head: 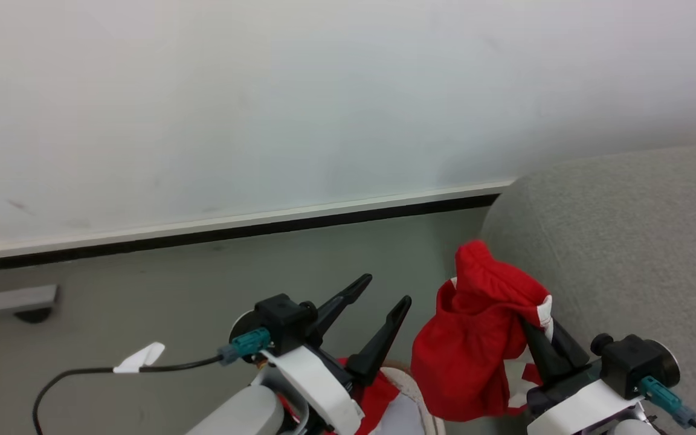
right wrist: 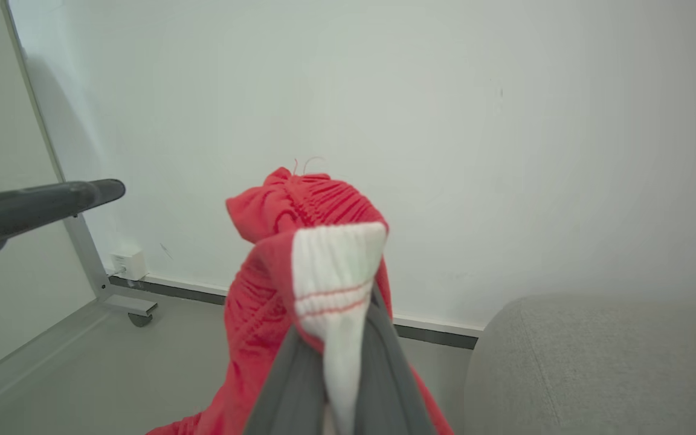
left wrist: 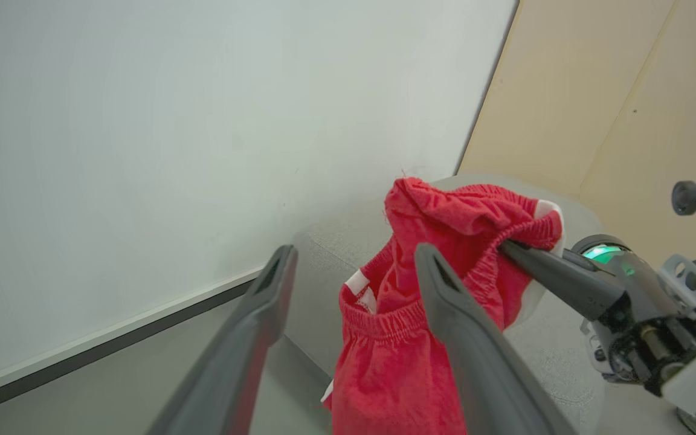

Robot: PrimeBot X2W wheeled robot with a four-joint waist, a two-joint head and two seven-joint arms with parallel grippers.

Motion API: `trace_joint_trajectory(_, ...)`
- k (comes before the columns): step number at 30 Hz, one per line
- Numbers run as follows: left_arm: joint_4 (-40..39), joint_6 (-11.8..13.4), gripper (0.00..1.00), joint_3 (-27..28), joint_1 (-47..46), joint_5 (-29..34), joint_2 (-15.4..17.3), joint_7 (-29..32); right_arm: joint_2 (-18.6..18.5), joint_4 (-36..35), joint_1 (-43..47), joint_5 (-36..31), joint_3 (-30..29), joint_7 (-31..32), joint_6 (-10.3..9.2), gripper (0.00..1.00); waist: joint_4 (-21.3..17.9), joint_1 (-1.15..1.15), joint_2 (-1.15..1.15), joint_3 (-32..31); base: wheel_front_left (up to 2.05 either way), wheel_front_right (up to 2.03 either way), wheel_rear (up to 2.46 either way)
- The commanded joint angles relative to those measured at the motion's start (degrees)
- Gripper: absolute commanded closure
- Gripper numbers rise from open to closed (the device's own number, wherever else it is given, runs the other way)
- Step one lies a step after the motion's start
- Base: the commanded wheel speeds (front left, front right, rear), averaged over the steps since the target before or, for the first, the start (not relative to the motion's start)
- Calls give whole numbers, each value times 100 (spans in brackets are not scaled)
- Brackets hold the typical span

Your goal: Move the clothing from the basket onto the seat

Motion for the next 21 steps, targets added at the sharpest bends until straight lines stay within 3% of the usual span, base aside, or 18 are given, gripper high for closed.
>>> trace_joint_trajectory(1,-42,-22,0,51,82,73,-7,-1,-34,-58,-40,-8,-49,-12,-12,100,-347,0,0,81,0,0,0)
trace_joint_trajectory(10,-46,-100,0,189,146,536,-71,-3,-67,-286,-29,-201,-564,-12,-12,100,-1240,0,0,257,0,0,0)
trace_joint_trajectory(18,-19,-140,0,403,235,786,-227,-2,-20,-414,102,-254,-623,-12,-12,100,-2053,0,0,336,0,0,0)
trace_joint_trajectory(21,-12,-164,0,395,189,896,-286,-2,18,-471,196,-257,-715,-12,-12,100,-2193,0,0,413,0,0,0)
